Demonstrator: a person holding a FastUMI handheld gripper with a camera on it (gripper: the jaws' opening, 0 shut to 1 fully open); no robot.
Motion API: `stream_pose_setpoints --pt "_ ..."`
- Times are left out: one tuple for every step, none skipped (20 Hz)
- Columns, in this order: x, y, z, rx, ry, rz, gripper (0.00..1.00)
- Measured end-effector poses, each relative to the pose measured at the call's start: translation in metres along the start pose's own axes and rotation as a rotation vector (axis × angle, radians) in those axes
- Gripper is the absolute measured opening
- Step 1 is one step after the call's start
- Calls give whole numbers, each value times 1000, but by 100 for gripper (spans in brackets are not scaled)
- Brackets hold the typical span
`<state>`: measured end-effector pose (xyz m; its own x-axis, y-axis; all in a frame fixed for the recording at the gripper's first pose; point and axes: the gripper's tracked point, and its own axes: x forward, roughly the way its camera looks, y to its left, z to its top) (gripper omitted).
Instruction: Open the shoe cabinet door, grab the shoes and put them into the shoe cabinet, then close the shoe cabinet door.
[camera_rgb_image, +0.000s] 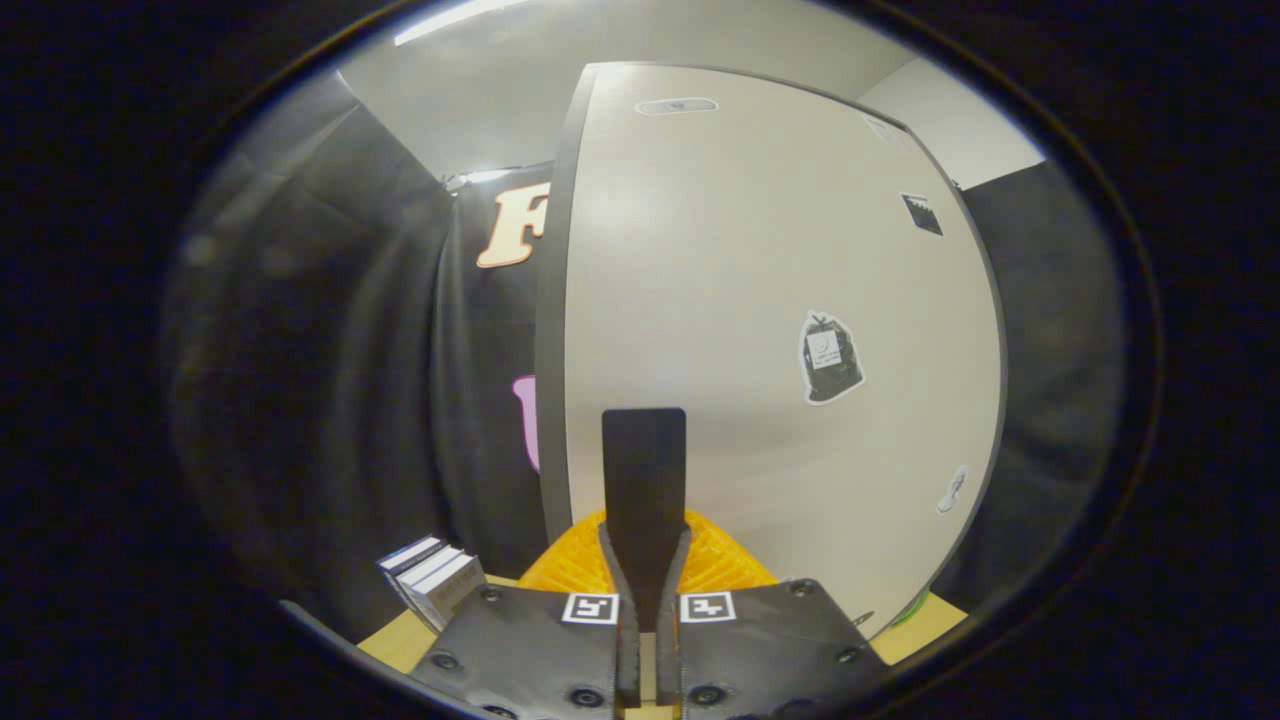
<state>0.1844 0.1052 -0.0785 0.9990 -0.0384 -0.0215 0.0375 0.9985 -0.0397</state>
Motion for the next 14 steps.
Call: stream_pose_setpoints --pt "-4 0 0 0 1 8 8" --pt "-8 0 0 2 4 19 8" --pt "-14 -1 -1 5 8 31 8" --pt "-20 -3 -1 8 12 44 8" --pt "-28 -5 -1 11 16 60 8" --pt "-35 -7 -1 13 18 77 8" --pt "-42 -8 0 16 19 95 8" --pt "-50 -11 0 17 21 113 8" --pt "-60 -15 1 19 24 135 8" --pt "-65 -15 1 19 28 154 8" --pt "-72 -18 2 18 33 175 8" --pt "-80 -21 4 18 37 195 8" --pt "-90 -27 3 18 39 211 8" --pt "-101 -34 2 21 41 227 8"
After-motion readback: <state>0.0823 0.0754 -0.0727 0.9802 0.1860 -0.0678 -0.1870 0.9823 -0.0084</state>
